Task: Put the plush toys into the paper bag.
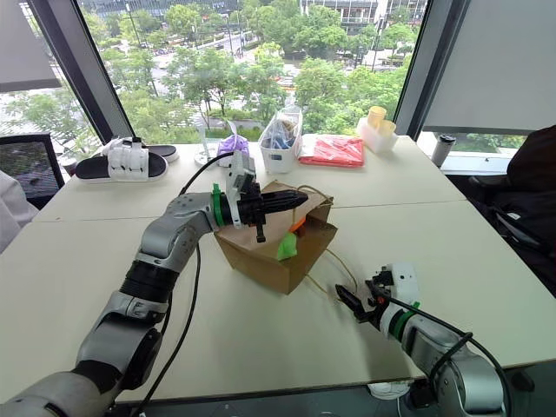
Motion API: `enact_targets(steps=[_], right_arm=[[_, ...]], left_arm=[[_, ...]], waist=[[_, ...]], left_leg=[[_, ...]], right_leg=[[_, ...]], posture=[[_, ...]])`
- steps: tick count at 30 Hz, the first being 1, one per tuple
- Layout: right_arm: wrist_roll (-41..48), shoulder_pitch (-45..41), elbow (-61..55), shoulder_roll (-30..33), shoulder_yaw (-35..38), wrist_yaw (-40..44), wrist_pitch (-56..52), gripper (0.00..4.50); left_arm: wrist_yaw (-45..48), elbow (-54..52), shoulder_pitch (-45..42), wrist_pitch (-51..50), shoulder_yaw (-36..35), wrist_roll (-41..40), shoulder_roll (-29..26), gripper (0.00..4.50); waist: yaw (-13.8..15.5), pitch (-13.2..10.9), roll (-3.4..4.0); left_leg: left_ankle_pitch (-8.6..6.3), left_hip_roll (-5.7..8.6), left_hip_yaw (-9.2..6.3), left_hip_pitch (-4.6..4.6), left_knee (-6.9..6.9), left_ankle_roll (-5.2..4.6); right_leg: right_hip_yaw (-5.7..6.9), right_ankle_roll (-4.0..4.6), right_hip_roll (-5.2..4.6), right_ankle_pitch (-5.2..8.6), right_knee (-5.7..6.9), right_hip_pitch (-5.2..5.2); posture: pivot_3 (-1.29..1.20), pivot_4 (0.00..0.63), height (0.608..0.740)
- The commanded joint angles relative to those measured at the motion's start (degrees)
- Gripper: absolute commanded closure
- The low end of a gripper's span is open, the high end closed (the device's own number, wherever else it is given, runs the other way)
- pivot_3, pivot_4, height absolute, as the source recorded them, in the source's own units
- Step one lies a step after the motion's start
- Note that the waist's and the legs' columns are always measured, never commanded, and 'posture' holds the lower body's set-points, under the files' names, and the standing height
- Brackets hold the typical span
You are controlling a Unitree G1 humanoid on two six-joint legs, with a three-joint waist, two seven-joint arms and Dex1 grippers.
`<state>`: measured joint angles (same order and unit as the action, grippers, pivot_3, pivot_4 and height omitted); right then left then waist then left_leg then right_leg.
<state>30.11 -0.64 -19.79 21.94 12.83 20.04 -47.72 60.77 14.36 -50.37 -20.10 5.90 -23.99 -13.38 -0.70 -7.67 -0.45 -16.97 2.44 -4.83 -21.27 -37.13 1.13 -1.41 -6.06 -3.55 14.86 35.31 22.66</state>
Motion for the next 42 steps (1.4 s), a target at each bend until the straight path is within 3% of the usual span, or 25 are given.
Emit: enact_targets(steps=[1,4,5,6,13,22,27,31,42], right_arm=[[1.26,-0.33,0.06,-0.45,-0.72,-0.12,-2.13,2.38],[0.48,-0.97,0.66,-0.48,-1.07,-0.56,-2.34,3.68],[0.22,-1.07,0.67,-0.39,-1.18,-0.49,-2.03,4.32],[0.6,-1.13,0.4,-0.47,-1.01,-0.03,-1.64,4.47],[7.31,-0.44,-5.38,-1.17,3.88,3.59,1.3,4.47],[33.21,-5.92,-11.86,1.27,14.64,4.02,-2.13,4.47],[42.73,-10.92,-11.81,4.07,15.51,-0.69,-1.89,4.47],[46.48,-14.77,-10.58,5.72,15.26,-3.99,-0.49,4.47],[45.29,-14.03,-9.51,6.69,11.76,-5.18,2.15,4.47]], left_arm=[[-0.49,-2.45,-0.91,-0.21,-1.07,-0.87,-0.11,4.5],[-0.56,-2.61,-0.88,-0.2,-1.02,-0.85,-0.17,4.5],[-0.61,-2.68,-0.86,-0.25,-1.04,-0.87,-0.18,4.5],[-0.64,-2.8,-0.83,-0.32,-1.06,-0.89,-0.22,4.5],[-0.72,-2.61,-0.94,-0.04,-1.09,-0.79,-0.46,4.5],[-3.95,-3.41,-4.39,-4.33,-4.84,-5.77,1.59,4.5],[-6.58,-3.32,-7.7,-9.89,-9.31,-11.09,2.25,4.5],[-8.45,-0.33,-10.23,-10.56,-11.85,-12.1,1.62,4.5],[-1.19,10.45,-4.1,3.78,-4.61,0.48,-3.1,4.5]], waist=[[0.03,0.0,0.0],[0.0,0.0,0.0],[0.02,0.0,0.0],[0.01,0.0,0.0],[0.07,0.0,0.01],[0.09,-0.02,0.01],[0.06,-0.02,0.0],[0.05,-0.02,0.0],[0.1,-0.02,0.0]], left_leg=[[0.0,0.0,0.0,0.0,0.01,0.0],[0.0,-0.01,0.0,0.0,0.01,0.0],[0.0,-0.01,0.0,0.0,0.01,0.0],[0.0,-0.01,0.0,0.0,0.01,0.0],[0.0,-0.01,0.01,-0.03,0.01,0.0],[0.0,-0.01,-0.01,-0.03,0.01,0.0],[-0.02,-0.01,-0.01,-0.04,0.0,-0.04],[-0.02,-0.02,-0.01,-0.05,0.0,-0.04],[-0.02,0.0,0.01,-0.09,0.01,-0.03]], right_leg=[[0.0,0.0,0.01,0.0,0.01,0.01],[0.0,0.0,0.01,0.0,0.01,0.01],[0.0,0.0,0.0,0.0,0.01,0.01],[0.0,0.0,0.01,0.0,0.01,0.01],[0.0,0.0,0.0,0.0,0.01,0.03],[0.0,0.0,0.0,0.0,-0.01,0.01],[0.02,0.0,-0.01,0.0,-0.01,0.01],[0.02,0.0,-0.01,0.0,0.01,0.04],[0.02,0.0,-0.02,0.0,-0.01,0.07]], posture=[[0.0,0.15,0.74],[0.0,0.15,0.74],[0.0,0.15,0.74],[0.0,0.15,0.74],[0.0,0.15,0.74],[0.0,0.15,0.74],[0.0,0.15,0.74],[0.0,0.15,0.74],[0.0,0.15,0.74]])
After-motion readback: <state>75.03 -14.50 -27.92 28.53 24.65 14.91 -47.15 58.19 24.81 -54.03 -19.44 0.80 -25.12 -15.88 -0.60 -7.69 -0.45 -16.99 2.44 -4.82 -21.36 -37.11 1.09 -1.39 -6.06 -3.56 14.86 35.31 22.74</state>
